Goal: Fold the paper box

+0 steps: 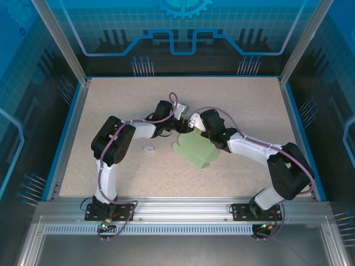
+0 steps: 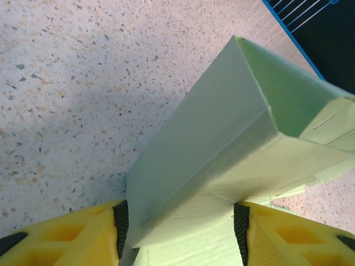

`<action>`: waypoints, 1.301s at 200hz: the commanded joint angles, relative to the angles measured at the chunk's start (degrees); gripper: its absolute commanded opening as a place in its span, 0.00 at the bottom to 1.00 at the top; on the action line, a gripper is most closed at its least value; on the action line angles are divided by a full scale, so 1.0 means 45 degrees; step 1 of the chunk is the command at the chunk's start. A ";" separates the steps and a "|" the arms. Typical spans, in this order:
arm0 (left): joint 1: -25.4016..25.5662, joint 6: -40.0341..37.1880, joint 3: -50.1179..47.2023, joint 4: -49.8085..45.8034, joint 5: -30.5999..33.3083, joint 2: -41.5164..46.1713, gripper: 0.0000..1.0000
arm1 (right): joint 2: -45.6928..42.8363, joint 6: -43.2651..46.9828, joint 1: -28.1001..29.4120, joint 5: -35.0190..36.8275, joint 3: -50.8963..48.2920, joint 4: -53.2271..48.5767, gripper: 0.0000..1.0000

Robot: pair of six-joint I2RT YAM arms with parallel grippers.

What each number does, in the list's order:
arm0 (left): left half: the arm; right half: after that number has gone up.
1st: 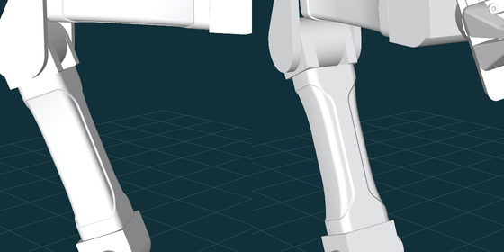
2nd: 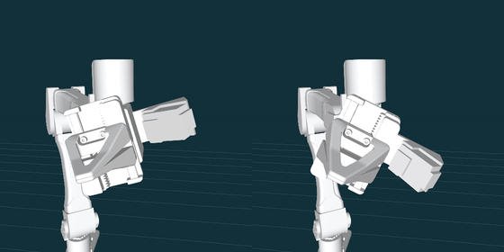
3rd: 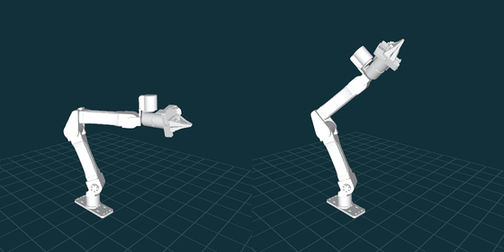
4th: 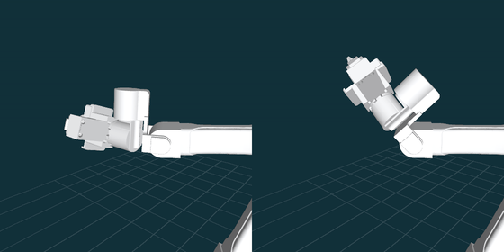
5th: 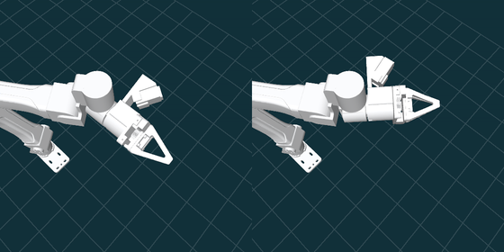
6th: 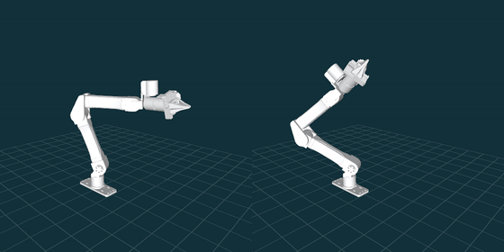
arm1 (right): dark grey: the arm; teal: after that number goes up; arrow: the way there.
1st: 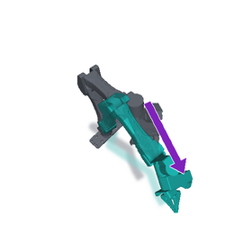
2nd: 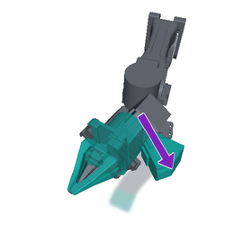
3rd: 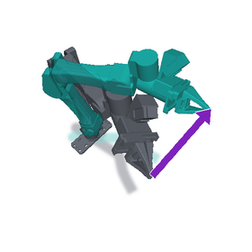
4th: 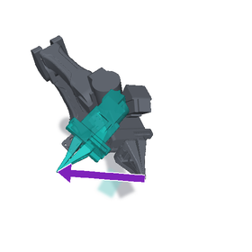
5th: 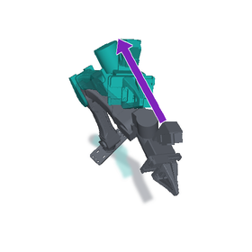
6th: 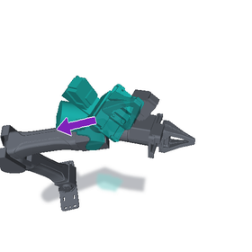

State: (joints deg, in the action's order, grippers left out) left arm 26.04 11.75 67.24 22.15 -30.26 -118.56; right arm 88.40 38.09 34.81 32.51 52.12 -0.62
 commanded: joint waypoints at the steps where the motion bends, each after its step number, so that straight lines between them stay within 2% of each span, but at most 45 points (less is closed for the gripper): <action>1: 0.0054 -0.0012 -0.0143 0.1000 -0.0117 -0.0151 0.56 | 0.0221 -0.0095 -0.0028 -0.0355 0.0150 -0.0519 0.00; 70: -0.0042 -0.0005 -0.0102 0.1513 -0.1482 -0.0341 0.50 | 0.0569 0.0038 -0.0027 -0.0318 0.0299 -0.0523 0.00; 111: -0.0048 -0.0327 -0.0098 0.1104 -0.1442 -0.0298 0.47 | 0.0609 -0.0135 -0.0059 -0.0665 0.0547 -0.0616 0.00; 179: -0.0016 -0.0436 0.0191 0.0223 -0.0274 -0.0323 0.48 | 0.0513 -0.0230 -0.0103 -0.1344 0.0609 -0.0915 0.00; 260: 0.0471 0.0284 0.0560 0.0073 0.1701 -0.0456 0.45 | 0.0337 -0.0813 -0.0099 -0.1834 0.0530 -0.1229 0.00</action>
State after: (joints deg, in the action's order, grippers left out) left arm 27.20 12.16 67.81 23.79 -27.49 -119.44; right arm 90.00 36.75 34.44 27.99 54.11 -2.55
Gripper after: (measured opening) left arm 0.459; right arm 0.052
